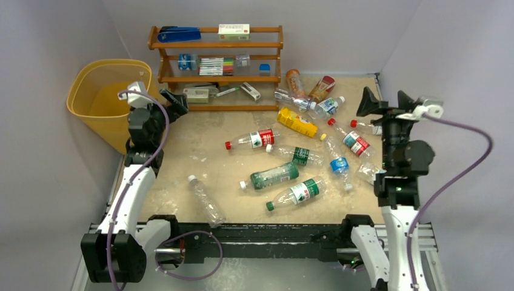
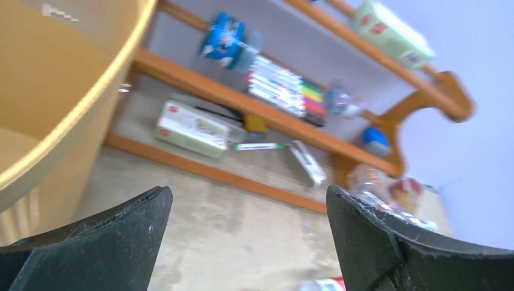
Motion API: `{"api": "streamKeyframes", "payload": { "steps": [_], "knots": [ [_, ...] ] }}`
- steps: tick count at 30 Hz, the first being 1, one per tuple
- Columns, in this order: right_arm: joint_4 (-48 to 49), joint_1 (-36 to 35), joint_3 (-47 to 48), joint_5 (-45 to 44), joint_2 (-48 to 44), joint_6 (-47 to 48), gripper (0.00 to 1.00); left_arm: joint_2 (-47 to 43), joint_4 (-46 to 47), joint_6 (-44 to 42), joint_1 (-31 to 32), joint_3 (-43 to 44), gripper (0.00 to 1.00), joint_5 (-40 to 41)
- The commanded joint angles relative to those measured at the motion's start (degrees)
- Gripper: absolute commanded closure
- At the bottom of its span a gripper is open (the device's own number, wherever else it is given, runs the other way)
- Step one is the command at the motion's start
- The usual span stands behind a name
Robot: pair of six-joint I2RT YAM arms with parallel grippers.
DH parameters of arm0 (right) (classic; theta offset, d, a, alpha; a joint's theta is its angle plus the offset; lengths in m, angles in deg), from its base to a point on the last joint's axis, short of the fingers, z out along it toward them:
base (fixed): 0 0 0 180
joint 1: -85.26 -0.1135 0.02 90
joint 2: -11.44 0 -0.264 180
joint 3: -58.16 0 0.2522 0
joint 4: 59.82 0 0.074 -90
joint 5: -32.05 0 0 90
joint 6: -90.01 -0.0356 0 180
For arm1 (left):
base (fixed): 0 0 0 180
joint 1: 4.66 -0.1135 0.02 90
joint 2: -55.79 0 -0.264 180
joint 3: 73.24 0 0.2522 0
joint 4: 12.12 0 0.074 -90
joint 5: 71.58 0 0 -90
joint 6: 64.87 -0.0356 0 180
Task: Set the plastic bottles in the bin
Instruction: Pick up the plastic bottle at the center of the board.
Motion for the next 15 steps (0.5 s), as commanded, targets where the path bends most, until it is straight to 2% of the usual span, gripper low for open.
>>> {"api": "streamKeyframes", "payload": {
  "steps": [1,5,7,8,9,11,13,15],
  "knots": [
    [-21.37,-0.24,17.29,7.8,4.88,-5.42,0.0,-1.95,-11.89,6.9,-0.32,11.63,0.01,-10.62],
    [-34.41,-0.23,31.36,15.27,10.88,-8.13,0.0,-2.24,-20.4,7.91,-0.32,21.22,0.01,-16.57],
    [-37.59,-0.24,33.96,26.26,12.85,-8.22,0.0,-2.71,-26.76,9.89,-0.32,24.36,0.01,-13.82],
    [-38.19,-0.22,34.11,31.28,13.42,-8.44,0.0,-3.0,-30.72,11.19,-0.28,25.84,0.01,-11.31],
    [-39.34,-0.24,34.02,32.26,13.69,-10.19,0.0,-3.22,-35.52,12.3,-0.32,27.23,0.01,-8.94],
    [-42.26,-0.23,31.88,28.69,13.3,-16.46,0.0,-4.28,-40.84,11.64,-0.31,27.7,0.01,-7.76],
    [-40.32,-0.2,27.88,32.63,12.33,-17.65,0.0,-6.03,-40.3,11.41,-0.32,24.64,0.01,-10.18],
    [-37.42,-0.24,23.0,37.15,11.66,-19.3,0.0,-7.28,-36.01,11.64,-0.32,20.04,0.01,-17.29]
  ]
}}
